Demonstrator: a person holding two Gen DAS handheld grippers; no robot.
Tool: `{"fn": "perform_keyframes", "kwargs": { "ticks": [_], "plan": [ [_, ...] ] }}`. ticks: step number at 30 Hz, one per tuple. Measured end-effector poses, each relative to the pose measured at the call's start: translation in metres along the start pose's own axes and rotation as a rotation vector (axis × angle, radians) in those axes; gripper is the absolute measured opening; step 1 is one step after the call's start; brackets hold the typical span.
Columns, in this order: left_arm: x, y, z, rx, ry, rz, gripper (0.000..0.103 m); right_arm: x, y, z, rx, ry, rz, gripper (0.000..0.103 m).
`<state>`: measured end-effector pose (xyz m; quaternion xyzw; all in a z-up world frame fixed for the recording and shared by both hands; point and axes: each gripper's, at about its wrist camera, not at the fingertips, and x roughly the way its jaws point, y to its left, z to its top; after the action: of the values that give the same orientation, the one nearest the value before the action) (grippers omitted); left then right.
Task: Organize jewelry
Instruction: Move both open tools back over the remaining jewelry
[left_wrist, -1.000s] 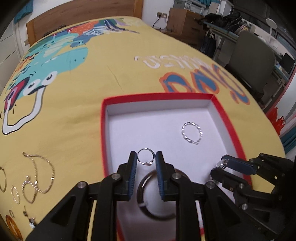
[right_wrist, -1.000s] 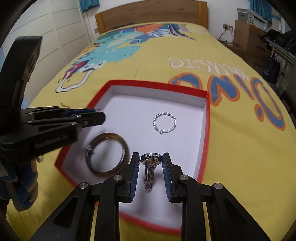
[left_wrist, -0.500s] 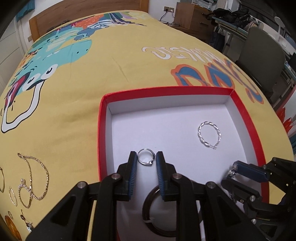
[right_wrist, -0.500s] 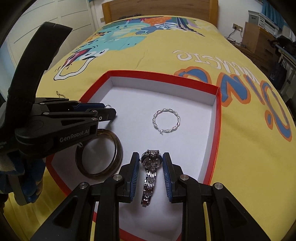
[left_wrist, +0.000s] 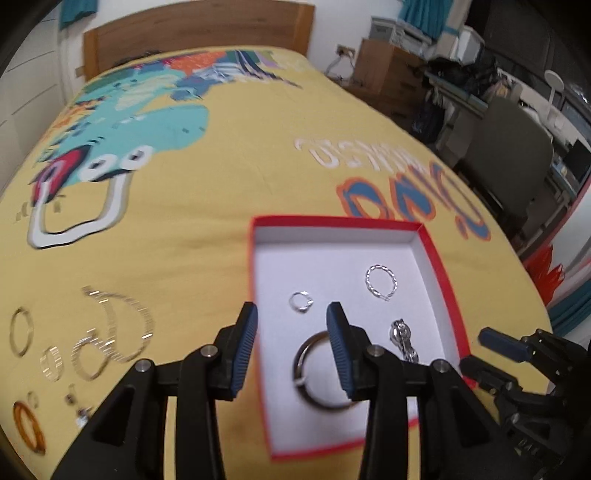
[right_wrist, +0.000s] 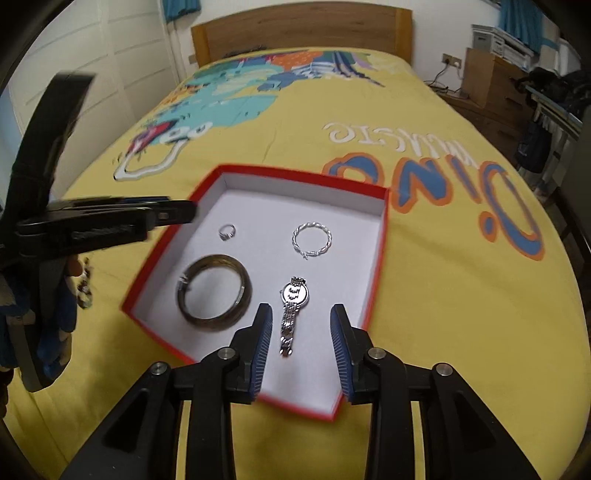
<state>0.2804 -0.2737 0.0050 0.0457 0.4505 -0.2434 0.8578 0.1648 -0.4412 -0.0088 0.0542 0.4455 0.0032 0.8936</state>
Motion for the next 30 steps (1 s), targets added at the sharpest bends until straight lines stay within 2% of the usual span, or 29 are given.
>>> {"fn": "perform_keyframes", "kwargs": {
  "ticks": [2,4,6,17,24,30],
  "plan": [
    [-0.022,0.008,-0.009,0.003,-0.017,0.027,0.037,-0.016,0.004,-0.003,0.024,-0.027,0.011,0.042],
    [-0.044,0.019,-0.024,-0.006,-0.007,0.053,0.037,-0.030,0.011,-0.007,0.037,-0.050,0.023,0.049],
    [-0.062,0.028,-0.040,-0.017,0.007,0.069,0.037,-0.044,0.021,-0.013,0.043,-0.070,0.044,0.050],
    [-0.150,0.080,-0.138,-0.117,-0.016,0.138,0.037,-0.088,0.082,-0.050,0.021,-0.111,0.132,0.050],
    [-0.205,0.135,-0.190,-0.216,-0.055,0.228,0.037,-0.113,0.111,-0.063,0.014,-0.152,0.166,0.050],
    [-0.244,0.181,-0.228,-0.311,-0.093,0.304,0.037,-0.125,0.152,-0.074,-0.034,-0.160,0.188,0.050]
  ]
}}
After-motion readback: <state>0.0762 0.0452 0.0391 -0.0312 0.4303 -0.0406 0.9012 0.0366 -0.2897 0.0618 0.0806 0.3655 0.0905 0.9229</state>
